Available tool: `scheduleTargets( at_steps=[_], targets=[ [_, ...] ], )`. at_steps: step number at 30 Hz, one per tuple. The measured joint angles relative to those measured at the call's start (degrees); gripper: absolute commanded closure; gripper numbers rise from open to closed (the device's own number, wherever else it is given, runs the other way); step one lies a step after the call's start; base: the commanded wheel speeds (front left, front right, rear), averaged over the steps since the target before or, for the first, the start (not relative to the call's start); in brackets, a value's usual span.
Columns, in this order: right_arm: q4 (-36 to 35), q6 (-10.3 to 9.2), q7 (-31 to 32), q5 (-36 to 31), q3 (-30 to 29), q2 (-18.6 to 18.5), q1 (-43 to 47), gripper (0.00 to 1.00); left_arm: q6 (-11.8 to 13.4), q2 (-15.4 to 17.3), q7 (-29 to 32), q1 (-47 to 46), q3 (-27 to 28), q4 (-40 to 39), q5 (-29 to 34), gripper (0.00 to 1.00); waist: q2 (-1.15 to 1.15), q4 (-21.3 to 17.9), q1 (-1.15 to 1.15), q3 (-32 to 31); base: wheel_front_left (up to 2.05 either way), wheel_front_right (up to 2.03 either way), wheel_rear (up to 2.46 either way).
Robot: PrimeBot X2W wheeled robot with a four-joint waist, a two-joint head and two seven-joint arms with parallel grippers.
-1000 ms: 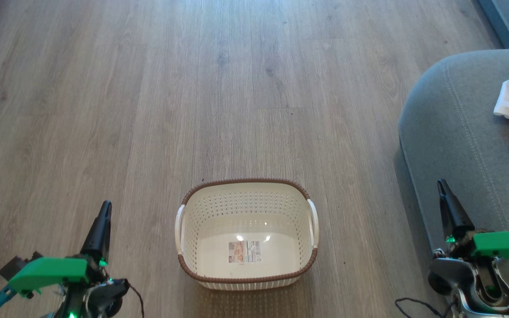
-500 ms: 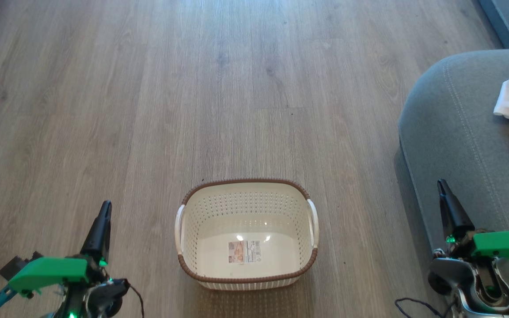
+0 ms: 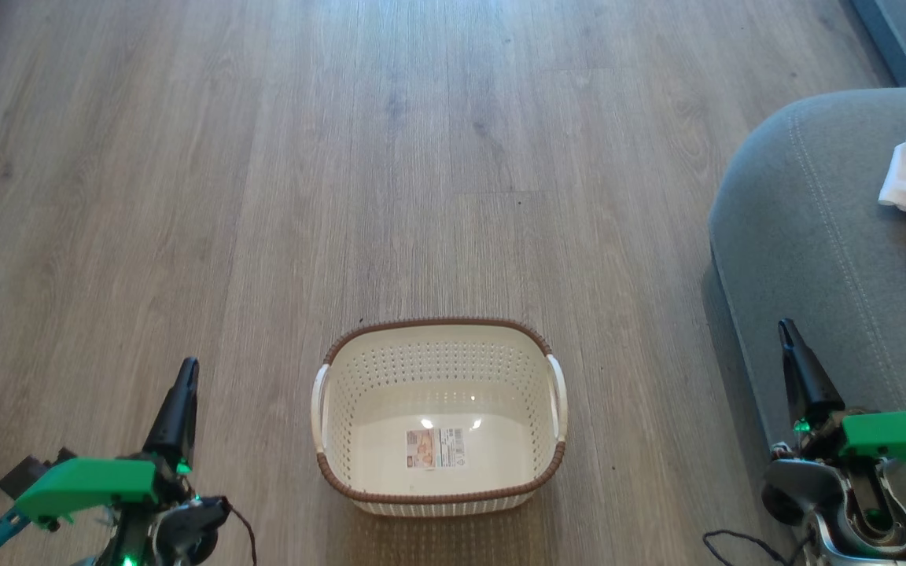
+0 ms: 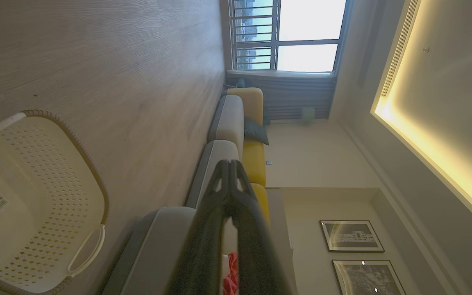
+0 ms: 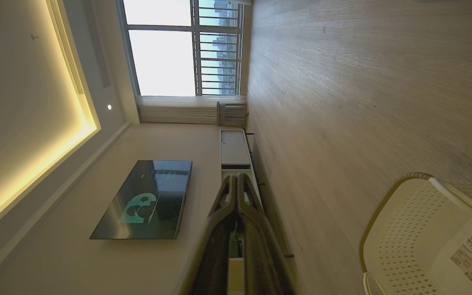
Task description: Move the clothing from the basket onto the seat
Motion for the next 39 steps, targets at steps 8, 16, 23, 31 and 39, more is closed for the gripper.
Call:
scheduleTargets(
  at_steps=[8, 16, 23, 31, 39],
  targets=[
    [0.0, 0.0, 0.0, 0.0, 0.0, 0.0, 0.0, 1.0, 0.0, 0.0, 0.0, 0.0, 0.0, 0.0, 0.0, 1.0, 0.0, 0.0, 0.0, 0.0, 0.0, 0.0, 0.0],
    [0.0, 0.0, 0.0, 0.0, 0.0, 0.0, 0.0, 1.0, 0.0, 0.0, 0.0, 0.0, 0.0, 0.0, 0.0, 1.0, 0.0, 0.0, 0.0, 0.0, 0.0, 0.0, 0.0],
    [0.0, 0.0, 0.0, 0.0, 0.0, 0.0, 0.0, 1.0, 0.0, 0.0, 0.0, 0.0, 0.0, 0.0, 0.0, 1.0, 0.0, 0.0, 0.0, 0.0, 0.0, 0.0, 0.0],
    [0.0, 0.0, 0.0, 0.0, 0.0, 0.0, 0.0, 1.0, 0.0, 0.0, 0.0, 0.0, 0.0, 0.0, 0.0, 1.0, 0.0, 0.0, 0.0, 0.0, 0.0, 0.0, 0.0],
    [0.0, 0.0, 0.0, 0.0, 0.0, 0.0, 0.0, 1.0, 0.0, 0.0, 0.0, 0.0, 0.0, 0.0, 0.0, 1.0, 0.0, 0.0, 0.0, 0.0, 0.0, 0.0, 0.0]
  ],
)
